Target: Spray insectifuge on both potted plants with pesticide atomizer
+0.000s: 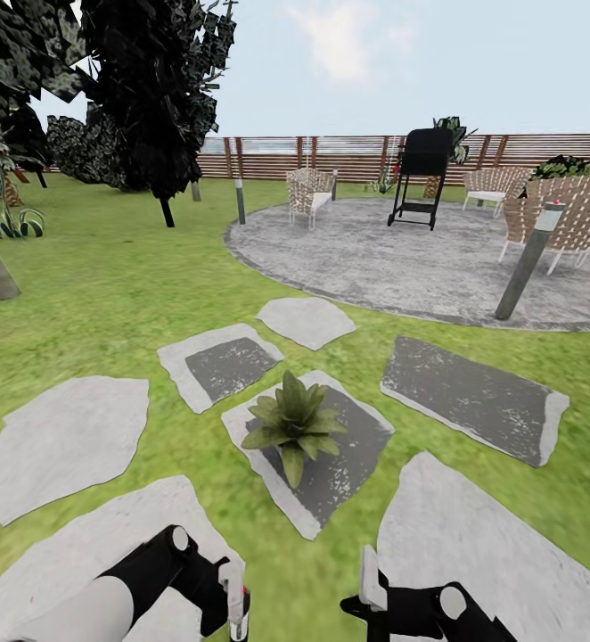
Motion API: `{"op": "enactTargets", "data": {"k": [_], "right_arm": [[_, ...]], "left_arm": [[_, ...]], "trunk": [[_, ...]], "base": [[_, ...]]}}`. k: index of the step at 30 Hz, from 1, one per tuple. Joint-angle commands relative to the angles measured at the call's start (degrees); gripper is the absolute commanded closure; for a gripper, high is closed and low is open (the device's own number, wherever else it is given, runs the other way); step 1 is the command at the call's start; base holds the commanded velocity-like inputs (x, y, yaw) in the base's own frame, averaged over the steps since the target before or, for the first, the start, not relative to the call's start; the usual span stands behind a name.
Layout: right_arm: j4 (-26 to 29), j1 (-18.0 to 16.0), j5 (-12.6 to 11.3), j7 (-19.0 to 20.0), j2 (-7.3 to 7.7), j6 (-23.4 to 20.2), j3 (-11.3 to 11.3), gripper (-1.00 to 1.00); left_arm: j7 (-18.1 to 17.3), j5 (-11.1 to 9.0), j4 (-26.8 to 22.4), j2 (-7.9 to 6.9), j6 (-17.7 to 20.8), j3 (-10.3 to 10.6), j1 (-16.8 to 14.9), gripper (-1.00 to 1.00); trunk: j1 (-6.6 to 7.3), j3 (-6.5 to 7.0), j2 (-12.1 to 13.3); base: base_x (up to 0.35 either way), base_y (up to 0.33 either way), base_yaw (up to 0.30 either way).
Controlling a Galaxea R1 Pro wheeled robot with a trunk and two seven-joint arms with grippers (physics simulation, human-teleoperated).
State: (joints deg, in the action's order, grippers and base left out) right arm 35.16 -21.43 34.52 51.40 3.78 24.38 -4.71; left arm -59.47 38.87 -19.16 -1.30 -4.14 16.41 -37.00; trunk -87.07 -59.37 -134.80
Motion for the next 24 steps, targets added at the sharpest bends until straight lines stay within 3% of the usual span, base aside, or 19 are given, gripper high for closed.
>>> {"op": "enactTargets", "data": {"k": [1,5,8,14,24], "right_arm": [[0.1,0.0,0.3,-0.1,0.02,0.2,-0.1,1.00],[0.1,0.0,0.2,-0.1,-0.07,0.2,-0.1,1.00],[0.1,0.0,0.1,-0.1,-0.18,0.2,-0.1,1.00],[0.1,-0.3,0.2,-0.1,-1.84,0.2,-0.1,1.00],[0.1,-0.6,0.2,-0.1,-2.95,0.2,-0.1,1.00]], "left_arm": [[-0.1,0.6,-0.1,0.20,-0.4,-0.1,0.0,1.00],[-0.1,1.1,-0.1,1.03,-0.4,0.2,0.0,1.00],[0.0,2.7,-0.2,1.42,0.3,0.8,-0.1,1.00],[-0.1,5.3,-1.7,2.42,0.8,1.0,0.0,1.00],[0.3,5.7,-2.2,3.27,0.8,1.0,0.0,1.00]], "trunk": [[0.01,-0.05,0.0],[0.01,-0.05,0.0],[0.01,-0.05,0.0],[0.01,-0.05,0.0],[0.01,-0.05,0.0]], "base": [[0.000,0.000,0.000],[0.000,0.000,0.000],[0.000,0.000,0.000],[0.000,0.000,0.000],[0.000,0.000,0.000]]}}
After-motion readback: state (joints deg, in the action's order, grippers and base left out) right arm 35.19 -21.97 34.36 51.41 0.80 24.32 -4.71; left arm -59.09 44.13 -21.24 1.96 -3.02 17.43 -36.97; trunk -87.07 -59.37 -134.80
